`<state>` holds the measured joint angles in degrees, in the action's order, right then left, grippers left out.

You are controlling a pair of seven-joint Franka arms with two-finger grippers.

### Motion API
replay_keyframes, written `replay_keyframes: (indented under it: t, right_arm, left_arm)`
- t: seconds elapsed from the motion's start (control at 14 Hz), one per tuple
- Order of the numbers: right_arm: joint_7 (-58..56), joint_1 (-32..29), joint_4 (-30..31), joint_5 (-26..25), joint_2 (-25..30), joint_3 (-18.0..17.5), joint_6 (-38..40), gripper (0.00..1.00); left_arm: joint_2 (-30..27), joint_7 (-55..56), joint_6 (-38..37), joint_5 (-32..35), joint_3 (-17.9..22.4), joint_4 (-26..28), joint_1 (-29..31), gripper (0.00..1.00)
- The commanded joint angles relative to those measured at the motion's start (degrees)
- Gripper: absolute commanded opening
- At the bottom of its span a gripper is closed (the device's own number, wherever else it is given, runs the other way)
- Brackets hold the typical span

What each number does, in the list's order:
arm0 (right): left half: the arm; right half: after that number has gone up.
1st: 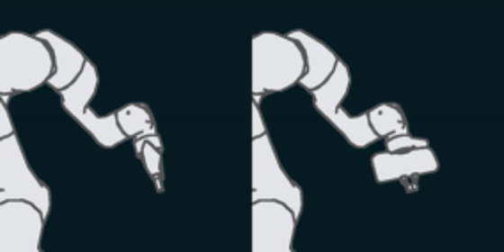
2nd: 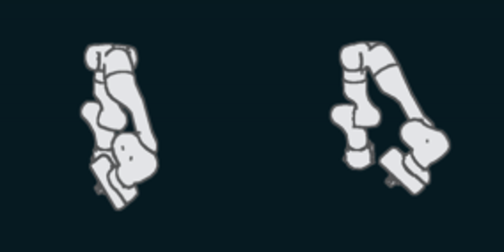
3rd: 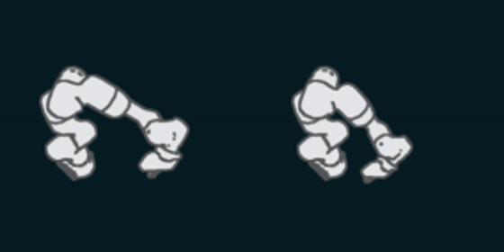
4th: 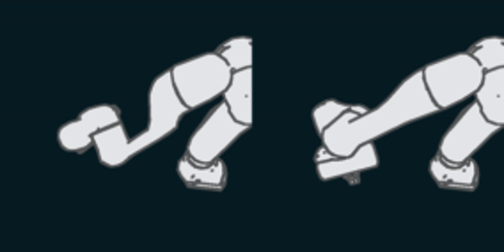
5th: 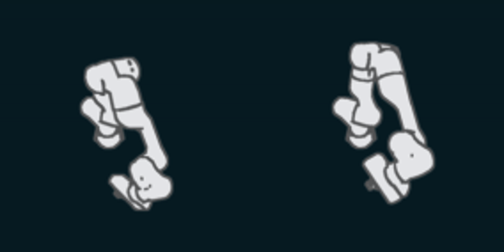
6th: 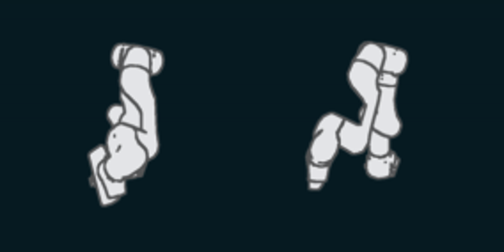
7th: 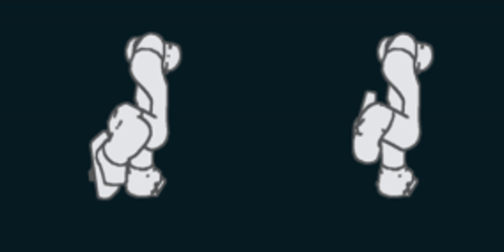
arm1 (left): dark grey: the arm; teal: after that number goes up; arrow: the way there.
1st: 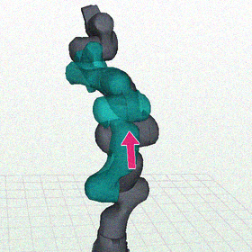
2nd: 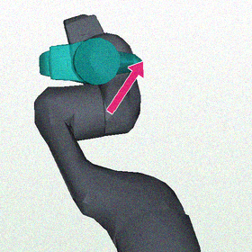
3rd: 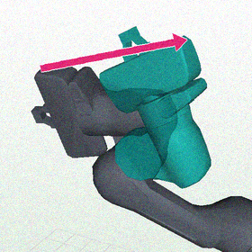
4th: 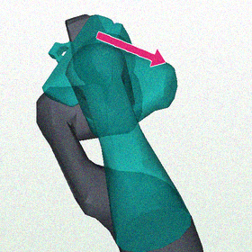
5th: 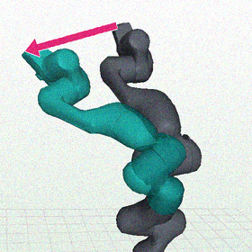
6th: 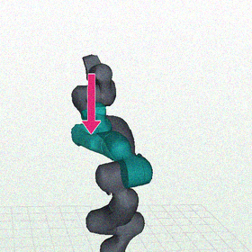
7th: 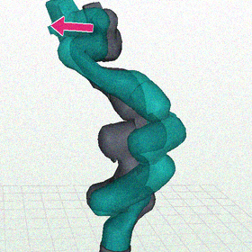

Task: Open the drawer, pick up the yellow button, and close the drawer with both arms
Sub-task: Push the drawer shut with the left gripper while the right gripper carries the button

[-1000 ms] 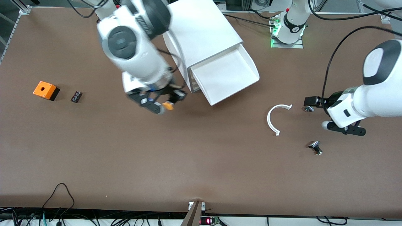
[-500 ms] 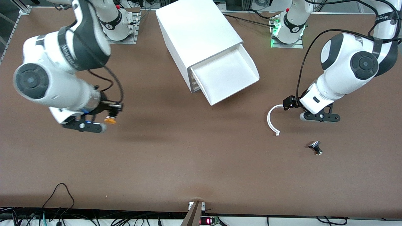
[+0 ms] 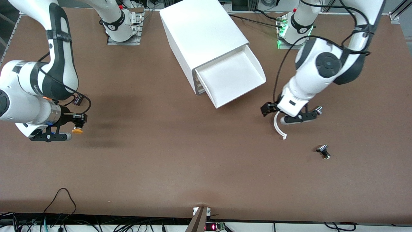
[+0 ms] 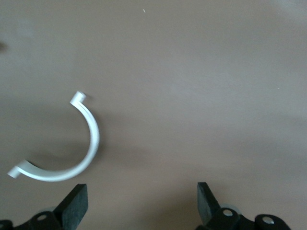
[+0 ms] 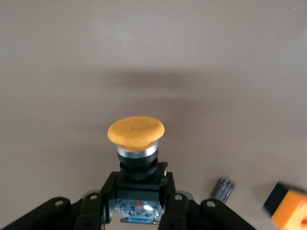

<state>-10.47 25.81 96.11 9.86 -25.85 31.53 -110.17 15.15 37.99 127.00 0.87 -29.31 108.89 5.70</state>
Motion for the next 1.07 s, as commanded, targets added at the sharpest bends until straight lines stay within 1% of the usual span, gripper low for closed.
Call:
replay_keyframes:
  t: [0.0,0.14,0.29,0.36,0.57,0.64,0.71,0.79,0.86,0.93,1.0]
  right_arm:
    - [-7.2,1.0,12.3,1.1,2.8,2.1,-11.7,0.00]
    - [-9.9,-0.1,17.7,2.3,2.4,2.0,-19.4,0.00]
    - [-10.8,-0.2,21.1,5.4,1.0,2.0,-23.8,0.00]
    - [-11.0,-0.3,22.4,6.9,-0.2,2.0,-25.4,0.00]
    - [-12.3,-0.6,23.0,12.9,-4.3,2.0,-26.9,0.00]
    - [-12.3,-0.7,22.9,14.5,-5.3,1.9,-27.1,0.06]
    - [-12.4,-0.6,22.8,15.4,-6.0,1.8,-27.4,0.13]
    - [-12.3,-0.7,22.6,15.5,-6.3,1.7,-27.6,0.28]
    - [-12.3,-0.7,22.5,15.6,-6.3,1.5,-27.6,0.50]
    - [-12.3,-0.6,22.3,15.5,-6.2,1.5,-27.6,0.67]
    - [-12.3,-0.2,21.7,15.5,-5.9,1.5,-27.4,0.88]
  left_arm:
    - [1.5,8.6,1.1,0.2,0.2,-0.3,-3.3,1.00]
    - [2.4,14.6,1.1,4.0,0.0,-0.5,-4.6,1.00]
    - [2.6,21.0,0.7,5.2,0.0,-0.4,-6.9,1.00]
    - [2.5,22.1,0.2,5.2,-0.1,-0.4,-7.1,1.00]
    - [2.4,23.7,-3.2,4.9,-0.7,-0.3,-8.9,1.00]
    - [2.4,23.8,-3.9,4.3,-0.7,-0.1,-9.9,1.00]
    - [2.4,24.3,-5.1,4.2,-0.9,-0.2,-10.5,1.00]
    - [2.3,25.2,-5.6,4.2,-1.0,-0.3,-11.2,1.00]
    - [2.3,26.0,-6.1,4.1,-1.1,-0.3,-11.9,1.00]
    - [2.3,26.3,-6.9,4.1,-1.1,-0.3,-13.1,1.00]
    - [2.5,26.3,-7.5,4.0,-1.1,-0.2,-14.3,1.00]
